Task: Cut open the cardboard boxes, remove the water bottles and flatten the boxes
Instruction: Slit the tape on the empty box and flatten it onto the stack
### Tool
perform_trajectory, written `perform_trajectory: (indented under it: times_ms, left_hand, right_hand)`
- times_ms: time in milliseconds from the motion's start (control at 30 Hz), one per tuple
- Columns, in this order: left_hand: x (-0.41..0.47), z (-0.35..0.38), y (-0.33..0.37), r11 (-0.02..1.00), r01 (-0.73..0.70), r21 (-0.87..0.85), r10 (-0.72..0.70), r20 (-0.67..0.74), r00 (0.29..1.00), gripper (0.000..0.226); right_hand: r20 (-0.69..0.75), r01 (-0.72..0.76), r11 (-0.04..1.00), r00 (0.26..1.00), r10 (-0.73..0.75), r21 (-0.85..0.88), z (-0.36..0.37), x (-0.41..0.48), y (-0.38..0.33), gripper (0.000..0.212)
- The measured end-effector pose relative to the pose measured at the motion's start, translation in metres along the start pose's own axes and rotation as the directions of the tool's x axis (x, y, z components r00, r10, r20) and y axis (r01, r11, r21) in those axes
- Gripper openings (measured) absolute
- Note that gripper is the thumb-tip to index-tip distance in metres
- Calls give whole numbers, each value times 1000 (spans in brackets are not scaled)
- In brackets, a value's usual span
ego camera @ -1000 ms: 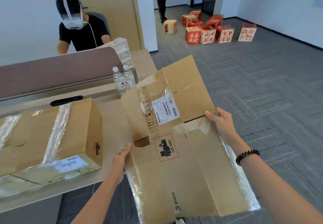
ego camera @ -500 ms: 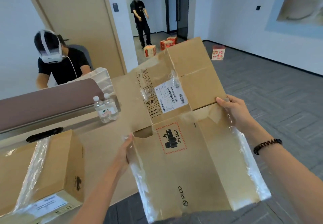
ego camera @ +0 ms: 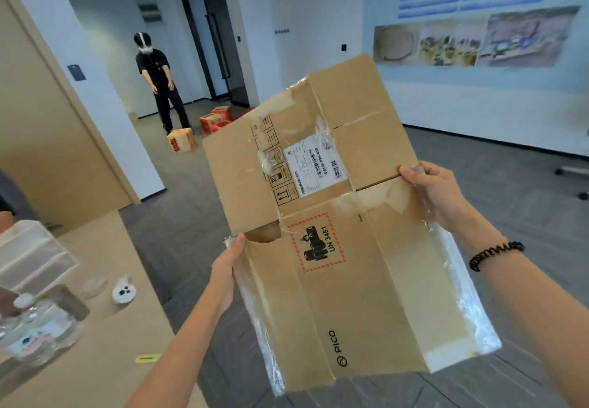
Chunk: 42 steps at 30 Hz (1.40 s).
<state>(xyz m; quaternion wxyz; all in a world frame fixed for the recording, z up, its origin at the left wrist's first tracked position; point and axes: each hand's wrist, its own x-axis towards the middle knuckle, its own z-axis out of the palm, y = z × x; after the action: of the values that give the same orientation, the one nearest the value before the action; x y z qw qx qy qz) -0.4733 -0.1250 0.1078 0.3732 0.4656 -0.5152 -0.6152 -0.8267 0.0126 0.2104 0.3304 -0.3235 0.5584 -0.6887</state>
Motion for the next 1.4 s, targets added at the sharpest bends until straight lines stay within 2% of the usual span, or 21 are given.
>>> perform_trajectory:
  times_ms: [100, 267, 433, 467, 567, 600, 833, 933, 1133, 1233, 1267, 1367, 1400]
  left_hand:
    - [50, 74, 12, 999, 29, 27, -28, -5, 1000, 40]
    - [111, 198, 29, 999, 36, -8, -35, 140, 990, 42]
    - [146, 312, 41, 999, 48, -19, -41, 276, 960, 44]
    - [153, 336, 43, 998, 69, -14, -62, 294, 954, 49]
    - [179, 402, 39, 992, 126, 3, -119, 357, 927, 87]
    - [188, 426, 39, 990, 144, 9, -137, 383, 914, 92]
    - [245, 589, 49, 989, 124, 77, -146, 490, 859, 39]
    - [265, 652, 52, 990, 106, 91, -139, 567, 812, 16]
    - [288, 766, 47, 980, 106, 170, -193, 663, 724, 27]
    - [292, 839, 41, 972, 107, 209, -225, 695, 683, 45]
    - [295, 864, 37, 970, 102, 220, -231, 708, 667, 50]
    - [297, 936, 25, 970, 59, 234, -215, 728, 651, 42]
    - [298, 961, 23, 972, 69, 227, -216, 730, 648, 47]
  right_hand:
    - [-128, 6, 1000, 992, -4, 17, -63, 28, -10, 6]
    - [-323, 22, 1000, 946, -25, -13, -167, 55, -25, 11]
    - [-508, 33, 999, 860, -45, -34, -256, 61, -31, 9]
    - [-541, 38, 999, 839, -49, -32, -273, 62, -30, 9]
    - [-632, 31, 999, 773, -52, -44, -317, 69, -28, 8]
    - [-659, 30, 999, 751, -51, -44, -334, 74, -26, 6]
    - [-795, 16, 997, 602, -69, -74, -434, 134, -22, 7]
    - [-834, 45, 997, 545, -83, -69, -477, 155, -19, 10]
    - [-909, 35, 998, 411, -63, -53, -551, 173, -15, 18]
    - [-938, 12, 999, 343, -52, -51, -605, 184, -12, 27]
    - [-944, 5, 999, 327, -50, -51, -626, 189, -12, 25]
    - [-952, -7, 998, 301, -59, -64, -686, 206, -13, 20]
    - [-952, -5, 998, 301, -61, -66, -708, 213, -15, 22]
